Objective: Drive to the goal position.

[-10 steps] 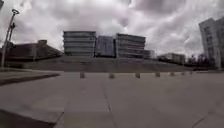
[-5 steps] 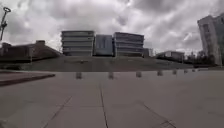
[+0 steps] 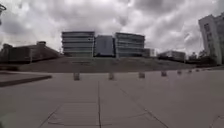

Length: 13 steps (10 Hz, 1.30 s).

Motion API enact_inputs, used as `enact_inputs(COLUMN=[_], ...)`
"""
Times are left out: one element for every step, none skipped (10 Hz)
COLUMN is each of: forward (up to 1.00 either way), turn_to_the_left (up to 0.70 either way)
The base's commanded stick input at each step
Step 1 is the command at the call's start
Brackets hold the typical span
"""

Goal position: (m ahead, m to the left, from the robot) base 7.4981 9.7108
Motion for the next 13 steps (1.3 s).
enact_inputs(forward=[1.0,1.0,1.0,1.0,1.0,1.0,1.0,1.0,1.0,1.0,1.0,1.0,1.0], turn_to_the_left=[0.0,0.0,0.0,0.0,0.0,0.03,0.04,0.04,0.05,0.05,0.06,0.06,0.07])
